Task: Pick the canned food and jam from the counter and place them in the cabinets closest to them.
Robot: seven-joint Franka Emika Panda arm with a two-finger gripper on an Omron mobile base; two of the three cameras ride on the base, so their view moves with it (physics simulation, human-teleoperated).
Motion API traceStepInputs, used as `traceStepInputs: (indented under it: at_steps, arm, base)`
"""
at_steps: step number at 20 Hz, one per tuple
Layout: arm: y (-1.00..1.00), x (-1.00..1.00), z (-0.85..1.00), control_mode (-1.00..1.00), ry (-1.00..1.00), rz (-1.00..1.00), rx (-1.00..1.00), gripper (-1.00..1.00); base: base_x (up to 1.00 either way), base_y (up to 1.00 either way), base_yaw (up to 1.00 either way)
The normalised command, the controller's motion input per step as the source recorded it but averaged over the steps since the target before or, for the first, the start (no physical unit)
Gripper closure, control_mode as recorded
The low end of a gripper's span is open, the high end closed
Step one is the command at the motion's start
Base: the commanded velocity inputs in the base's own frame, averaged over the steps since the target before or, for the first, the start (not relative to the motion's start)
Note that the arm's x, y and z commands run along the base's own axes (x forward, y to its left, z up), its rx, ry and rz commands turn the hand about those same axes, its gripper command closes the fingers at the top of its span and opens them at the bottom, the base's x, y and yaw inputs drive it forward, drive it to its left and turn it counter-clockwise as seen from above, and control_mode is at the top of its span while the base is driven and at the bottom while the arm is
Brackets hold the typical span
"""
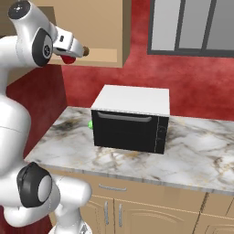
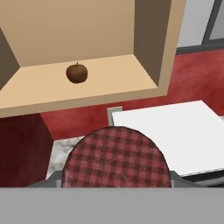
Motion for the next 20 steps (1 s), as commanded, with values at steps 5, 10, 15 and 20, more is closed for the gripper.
traceStepInputs:
  at_steps: [5, 10, 15, 20]
  arm:
    - [0.03, 0.02, 0.00, -1.00, 0.00, 0.00, 0.00, 1.00]
    - [0.00, 0.19, 0.00, -1.00, 0.00, 0.00, 0.00, 1.00]
    - [0.00, 0.33, -0.11, -1.00, 0.01, 0.00, -0.02, 1.00]
    - [0.00, 0.44, -0.10, -1.00, 0.01, 0.00, -0.02, 1.00]
  base:
    - [0.00, 0.00, 0.00]
    - [0.00, 0.00, 0.00]
    - [0.00, 0.00, 0.00]
    - [0.00, 0.00, 0.00]
